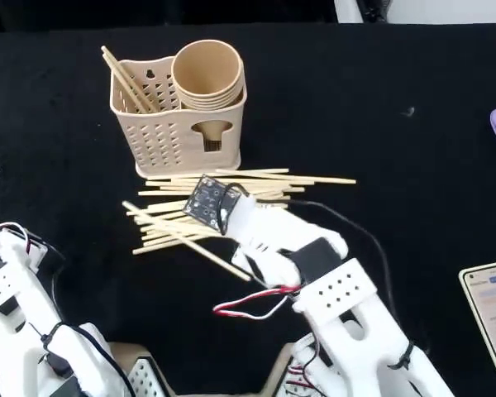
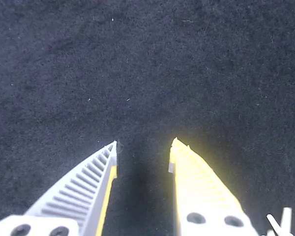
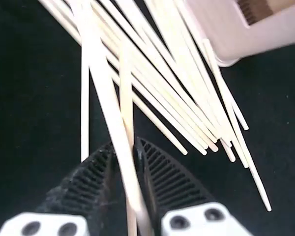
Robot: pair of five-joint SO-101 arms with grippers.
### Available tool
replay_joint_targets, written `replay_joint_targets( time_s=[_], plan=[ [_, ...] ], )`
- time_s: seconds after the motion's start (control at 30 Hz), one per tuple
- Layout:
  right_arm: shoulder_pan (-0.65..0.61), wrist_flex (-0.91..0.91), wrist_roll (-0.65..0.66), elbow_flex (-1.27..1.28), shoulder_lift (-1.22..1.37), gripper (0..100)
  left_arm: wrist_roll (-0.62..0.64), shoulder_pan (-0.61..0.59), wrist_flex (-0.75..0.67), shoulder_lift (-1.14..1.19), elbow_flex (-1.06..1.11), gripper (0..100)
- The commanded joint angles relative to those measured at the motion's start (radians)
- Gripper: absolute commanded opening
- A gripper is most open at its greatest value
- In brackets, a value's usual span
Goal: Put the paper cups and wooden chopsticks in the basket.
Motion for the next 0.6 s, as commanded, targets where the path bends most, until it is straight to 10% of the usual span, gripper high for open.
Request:
replay_joint_targets(
  time_s=[0.0, 0.57],
  plan=[
    [0.018, -0.071, 0.012, 0.047, -0.024, 1.1, 0.011, 0.008, -0.017, -0.025, -0.051, 18],
    [0.018, -0.138, 0.003, 0.217, -0.024, 19.1, 0.011, 0.008, -0.017, -0.025, -0.053, 18]
  ],
)
